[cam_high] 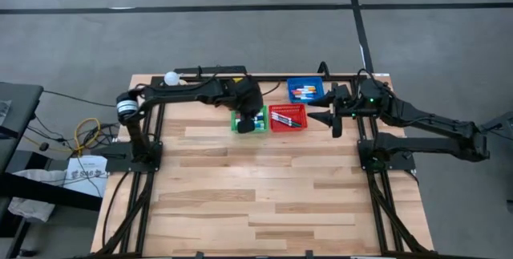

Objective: Pick & Place Markers
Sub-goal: Put the dark green marker into the green bin, then return to Home Position

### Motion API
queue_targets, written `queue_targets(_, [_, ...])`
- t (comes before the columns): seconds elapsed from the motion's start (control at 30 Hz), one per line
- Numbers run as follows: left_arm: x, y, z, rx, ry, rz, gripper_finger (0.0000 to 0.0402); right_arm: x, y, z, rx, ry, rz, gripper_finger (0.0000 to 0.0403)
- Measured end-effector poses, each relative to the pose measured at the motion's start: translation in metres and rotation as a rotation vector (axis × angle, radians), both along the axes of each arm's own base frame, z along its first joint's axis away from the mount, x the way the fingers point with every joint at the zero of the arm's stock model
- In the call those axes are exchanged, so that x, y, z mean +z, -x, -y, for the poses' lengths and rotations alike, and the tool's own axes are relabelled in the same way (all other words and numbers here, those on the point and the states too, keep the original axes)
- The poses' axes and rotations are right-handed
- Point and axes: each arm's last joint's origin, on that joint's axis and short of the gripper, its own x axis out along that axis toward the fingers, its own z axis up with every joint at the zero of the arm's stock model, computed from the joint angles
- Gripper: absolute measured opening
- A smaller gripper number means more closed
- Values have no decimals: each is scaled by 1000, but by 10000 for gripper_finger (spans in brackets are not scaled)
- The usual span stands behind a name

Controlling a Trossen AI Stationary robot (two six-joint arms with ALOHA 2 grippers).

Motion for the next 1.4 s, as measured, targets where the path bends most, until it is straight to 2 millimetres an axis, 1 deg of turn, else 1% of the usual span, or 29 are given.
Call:
queue_targets(0.23, [-24, -3, -8, -7, 32, -96, 65, 0, 0, 0, 0, -1, 2, 203])
queue_targets(0.53, [-24, -3, -12, -29, 55, -85, 65, 1, 0, 0, -3, -13, 15, 201])
queue_targets(0.7, [-31, -5, -12, -40, 61, -102, 65, 1, 0, 0, -3, -14, 15, 201])
queue_targets(0.83, [-41, -7, -14, -47, 65, -126, 65, 1, 0, 0, -5, -28, 16, 203])
queue_targets(0.9, [-45, -8, -13, -81, 52, -141, 71, 1, 0, 0, -5, -29, 16, 203])
queue_targets(1.0, [-49, -11, -14, -111, 28, -144, 91, 1, 0, 0, -5, -32, 16, 202])
queue_targets(1.13, [-49, -12, -15, -131, -16, -141, 112, 2, -1, 0, -5, -29, 22, 199])
queue_targets(1.3, [-47, -12, -16, -121, -42, -139, 125, 2, -1, 0, -5, -28, 24, 199])
queue_targets(1.37, [-42, -10, -16, -108, -66, -143, 128, 2, -1, 0, -5, -28, 24, 200])
queue_targets(1.4, [-36, -8, -14, -99, -83, -133, 130, 2, -1, 0, -5, -28, 25, 200])
